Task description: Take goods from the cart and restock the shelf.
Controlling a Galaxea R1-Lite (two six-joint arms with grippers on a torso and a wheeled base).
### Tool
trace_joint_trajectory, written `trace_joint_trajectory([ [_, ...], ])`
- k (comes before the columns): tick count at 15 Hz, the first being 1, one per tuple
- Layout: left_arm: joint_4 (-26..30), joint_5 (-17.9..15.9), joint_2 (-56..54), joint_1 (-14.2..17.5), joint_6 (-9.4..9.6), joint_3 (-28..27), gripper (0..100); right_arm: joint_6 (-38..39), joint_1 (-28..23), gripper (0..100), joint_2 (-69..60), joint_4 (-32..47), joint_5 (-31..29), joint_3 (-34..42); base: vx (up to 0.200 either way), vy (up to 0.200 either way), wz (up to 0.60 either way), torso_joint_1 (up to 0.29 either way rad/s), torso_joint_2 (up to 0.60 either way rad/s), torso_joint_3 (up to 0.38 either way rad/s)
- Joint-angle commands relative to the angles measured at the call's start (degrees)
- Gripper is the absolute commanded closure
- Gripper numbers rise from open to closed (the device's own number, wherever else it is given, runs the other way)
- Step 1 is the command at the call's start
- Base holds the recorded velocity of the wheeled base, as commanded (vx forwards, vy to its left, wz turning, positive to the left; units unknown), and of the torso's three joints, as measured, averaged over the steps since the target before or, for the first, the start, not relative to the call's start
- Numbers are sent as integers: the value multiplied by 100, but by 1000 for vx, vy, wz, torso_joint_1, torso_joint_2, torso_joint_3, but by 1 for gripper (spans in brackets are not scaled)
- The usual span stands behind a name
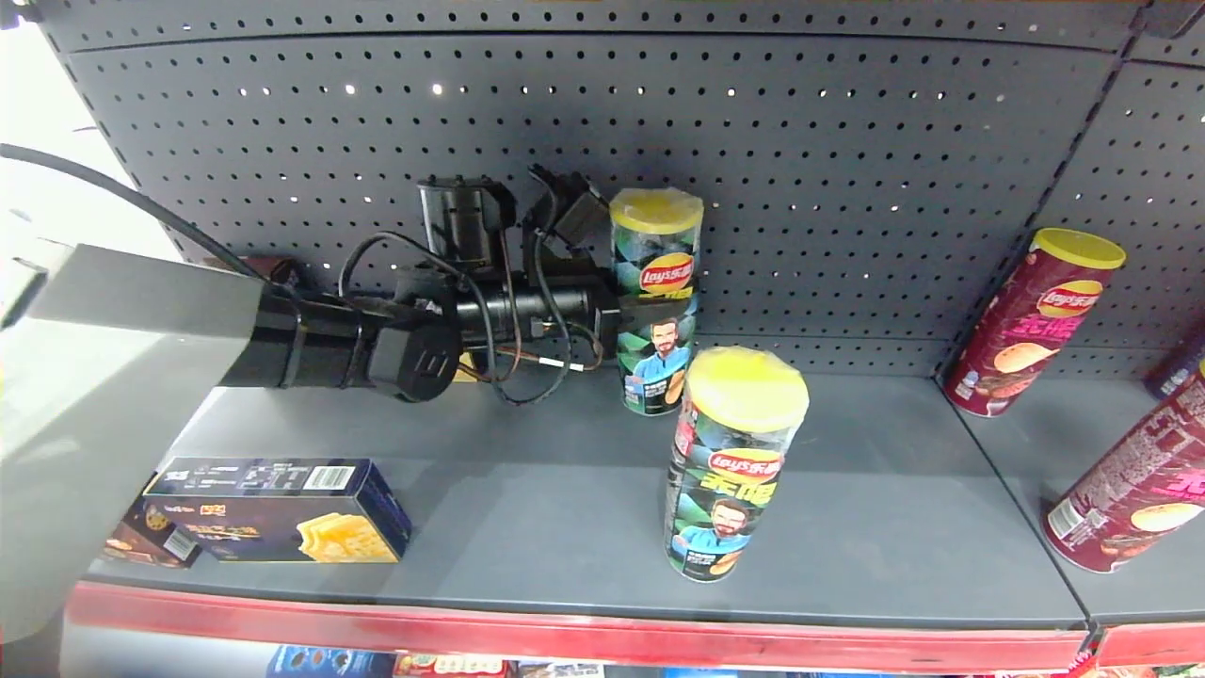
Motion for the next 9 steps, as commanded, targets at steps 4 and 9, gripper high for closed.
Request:
trace_joint_trajectory([
  [4,-82,1,661,23,-10,-722,100,-3,7,0,7,-2,1,0,0,0,0,0,0,0],
  [9,-153,-16,959,14,-36,-1109,100,-3,7,0,7,-2,1,0,0,0,0,0,0,0],
])
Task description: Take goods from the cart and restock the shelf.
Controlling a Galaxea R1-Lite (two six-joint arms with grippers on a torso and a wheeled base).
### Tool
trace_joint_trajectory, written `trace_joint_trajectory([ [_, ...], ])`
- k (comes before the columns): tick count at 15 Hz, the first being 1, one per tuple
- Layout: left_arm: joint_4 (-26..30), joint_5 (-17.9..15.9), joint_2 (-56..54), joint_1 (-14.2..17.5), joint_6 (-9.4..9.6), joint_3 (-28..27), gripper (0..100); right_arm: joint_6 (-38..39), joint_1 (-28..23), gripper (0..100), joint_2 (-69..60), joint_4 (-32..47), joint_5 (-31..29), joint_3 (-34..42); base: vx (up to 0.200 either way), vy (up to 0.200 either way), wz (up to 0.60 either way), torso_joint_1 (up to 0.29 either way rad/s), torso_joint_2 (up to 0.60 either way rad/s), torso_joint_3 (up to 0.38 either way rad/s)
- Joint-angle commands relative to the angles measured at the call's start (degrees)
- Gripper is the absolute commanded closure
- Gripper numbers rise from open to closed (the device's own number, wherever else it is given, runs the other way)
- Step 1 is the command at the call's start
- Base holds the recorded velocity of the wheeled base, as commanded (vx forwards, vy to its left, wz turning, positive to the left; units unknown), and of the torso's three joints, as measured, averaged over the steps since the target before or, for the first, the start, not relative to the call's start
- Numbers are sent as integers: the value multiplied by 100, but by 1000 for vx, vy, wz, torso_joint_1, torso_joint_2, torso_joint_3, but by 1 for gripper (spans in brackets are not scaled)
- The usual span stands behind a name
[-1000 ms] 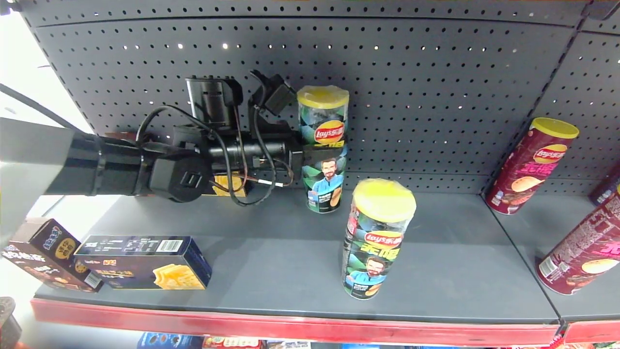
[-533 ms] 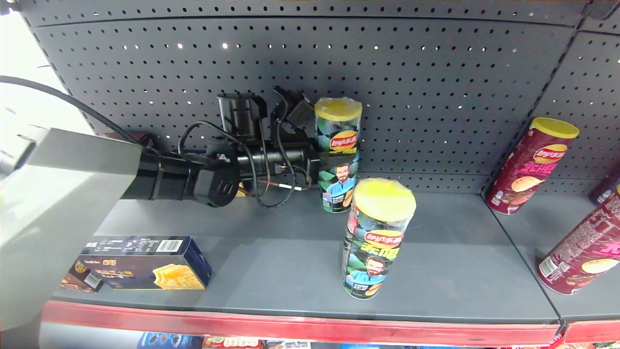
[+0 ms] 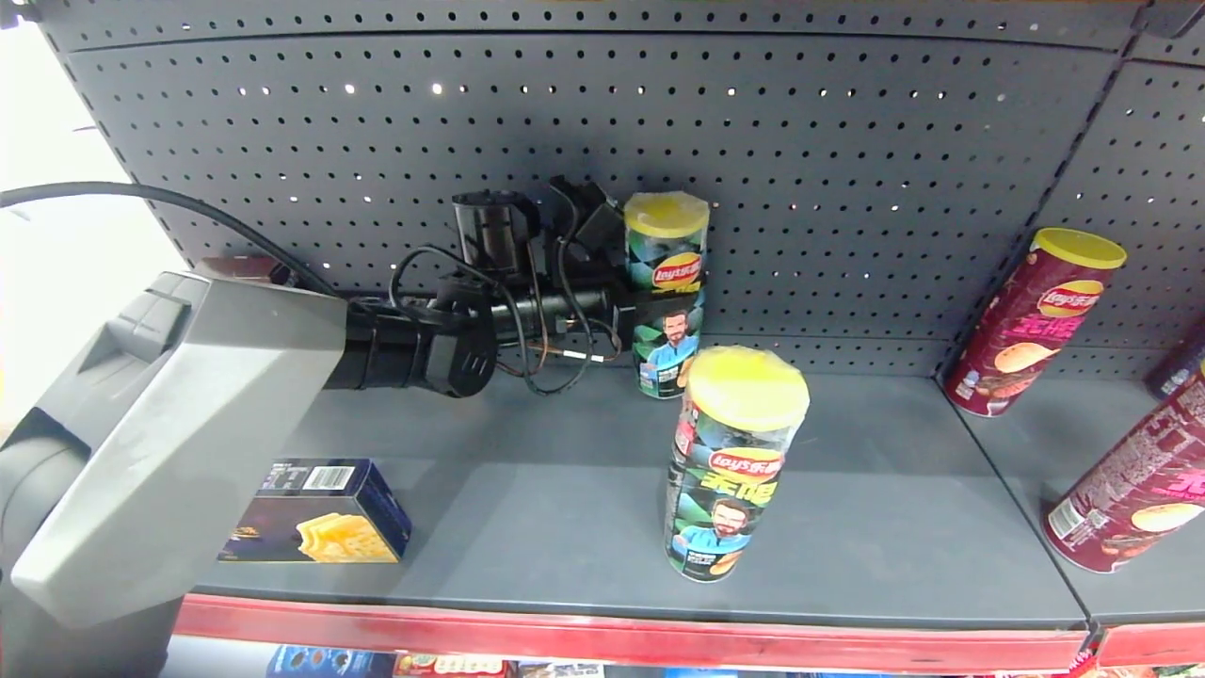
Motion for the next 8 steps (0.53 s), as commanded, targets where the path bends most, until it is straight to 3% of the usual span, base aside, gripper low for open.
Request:
trace_joint_trajectory([
  [1,3,-5,110,1,-1,-42,100,-3,4,0,7,-2,1,0,0,0,0,0,0,0],
  [8,3,-23,180,9,43,46,100,-3,-5,0,7,-2,1,0,0,0,0,0,0,0],
])
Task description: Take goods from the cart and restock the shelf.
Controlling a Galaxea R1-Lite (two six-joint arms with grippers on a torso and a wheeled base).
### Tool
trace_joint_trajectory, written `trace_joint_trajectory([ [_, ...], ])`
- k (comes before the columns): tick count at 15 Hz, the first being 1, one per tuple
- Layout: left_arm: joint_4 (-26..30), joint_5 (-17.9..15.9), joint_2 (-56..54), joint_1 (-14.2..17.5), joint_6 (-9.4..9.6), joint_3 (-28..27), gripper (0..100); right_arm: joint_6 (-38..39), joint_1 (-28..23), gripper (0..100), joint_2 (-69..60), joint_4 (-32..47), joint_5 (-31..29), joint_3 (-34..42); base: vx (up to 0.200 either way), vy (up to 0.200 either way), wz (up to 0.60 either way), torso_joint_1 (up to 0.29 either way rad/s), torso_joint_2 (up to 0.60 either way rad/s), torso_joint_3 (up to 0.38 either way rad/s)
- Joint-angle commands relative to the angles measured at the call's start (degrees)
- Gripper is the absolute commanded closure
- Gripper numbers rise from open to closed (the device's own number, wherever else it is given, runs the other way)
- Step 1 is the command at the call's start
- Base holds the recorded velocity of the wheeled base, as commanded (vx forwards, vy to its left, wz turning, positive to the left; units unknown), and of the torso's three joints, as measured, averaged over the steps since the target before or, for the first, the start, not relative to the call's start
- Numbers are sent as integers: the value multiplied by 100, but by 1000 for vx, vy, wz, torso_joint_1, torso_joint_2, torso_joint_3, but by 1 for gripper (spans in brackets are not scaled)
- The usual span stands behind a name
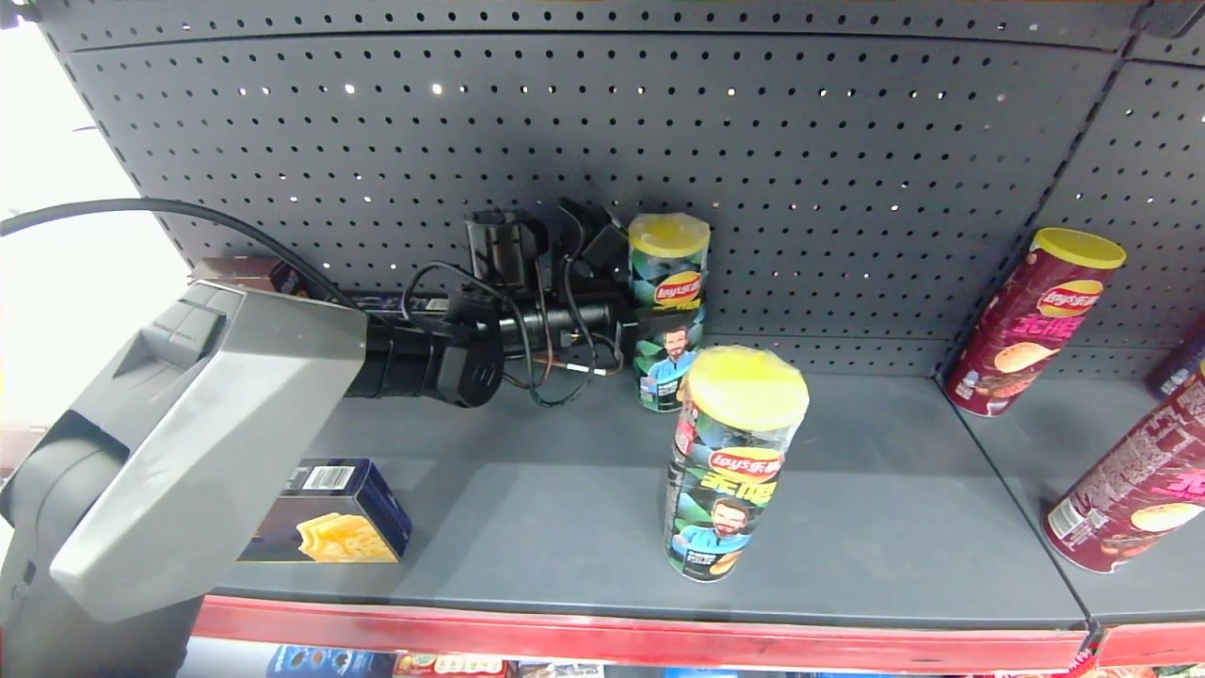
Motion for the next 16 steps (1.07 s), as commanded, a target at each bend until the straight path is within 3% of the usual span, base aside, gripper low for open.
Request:
trace_joint_trajectory([
  [1,0,-4,4,-2,-3,22,100,-3,9,0,7,-2,1,0,0,0,0,0,0,0],
  [5,0,-4,57,-19,14,48,100,-3,9,0,7,-2,1,0,0,0,0,0,0,0],
  [6,0,-4,75,-28,23,48,0,-3,0,0,7,-2,1,0,0,0,0,0,0,0],
  [11,-150,22,-4,-19,14,321,0,-3,0,0,7,-2,1,0,0,0,0,0,0,0],
  [16,-176,66,-866,42,14,1331,0,-3,9,0,7,-2,1,0,0,0,0,0,0,0],
])
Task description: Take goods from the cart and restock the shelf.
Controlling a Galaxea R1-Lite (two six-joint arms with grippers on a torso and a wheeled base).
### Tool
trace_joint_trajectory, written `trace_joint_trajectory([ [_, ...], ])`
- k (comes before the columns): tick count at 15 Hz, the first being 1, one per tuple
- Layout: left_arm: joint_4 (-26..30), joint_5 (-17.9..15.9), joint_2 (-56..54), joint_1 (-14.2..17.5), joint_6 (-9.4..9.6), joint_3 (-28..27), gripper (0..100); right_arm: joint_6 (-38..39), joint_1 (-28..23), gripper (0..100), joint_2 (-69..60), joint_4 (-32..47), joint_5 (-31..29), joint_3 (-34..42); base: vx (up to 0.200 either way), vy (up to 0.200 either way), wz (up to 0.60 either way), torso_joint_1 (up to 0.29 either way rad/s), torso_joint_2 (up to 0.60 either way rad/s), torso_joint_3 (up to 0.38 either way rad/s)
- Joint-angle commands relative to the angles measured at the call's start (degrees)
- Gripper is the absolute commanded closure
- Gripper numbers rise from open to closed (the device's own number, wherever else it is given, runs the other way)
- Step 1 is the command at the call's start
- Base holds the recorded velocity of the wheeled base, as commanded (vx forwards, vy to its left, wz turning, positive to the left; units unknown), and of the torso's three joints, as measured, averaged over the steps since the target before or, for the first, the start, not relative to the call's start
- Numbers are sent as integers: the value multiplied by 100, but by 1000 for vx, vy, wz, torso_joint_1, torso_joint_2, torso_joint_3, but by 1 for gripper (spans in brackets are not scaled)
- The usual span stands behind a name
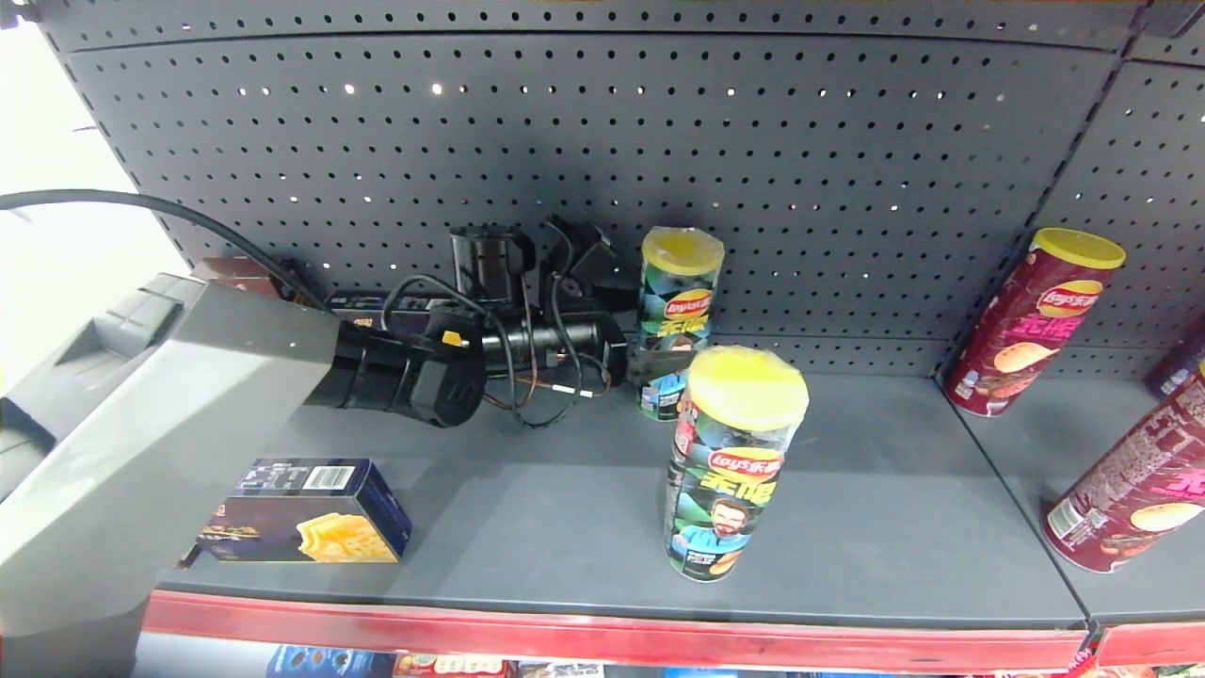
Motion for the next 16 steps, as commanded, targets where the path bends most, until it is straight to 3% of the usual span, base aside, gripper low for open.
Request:
trace_joint_trajectory([
  [1,44,40,-403,20,0,251,0,-3,0,0,7,-2,1,0,0,0,0,0,0,0],
  [4,492,84,-649,38,52,313,0,-3,9,0,7,-2,1,0,0,0,0,0,0,0],
  [7,1432,365,-772,100,914,348,0,-3,0,0,7,-2,1,0,0,0,0,0,0,0],
  [8,1635,497,-772,126,1133,348,0,-3,0,0,7,-2,1,0,0,0,0,0,0,0],
  [9,1705,550,-772,117,1221,400,0,-3,9,0,7,-2,1,0,0,0,0,0,0,0],
  [12,1687,655,-763,108,1204,453,0,-3,9,0,7,-2,1,0,0,0,0,0,0,0],
  [16,1643,1138,-526,64,1160,286,0,-3,0,0,7,-2,1,0,0,0,0,0,0,0],
])
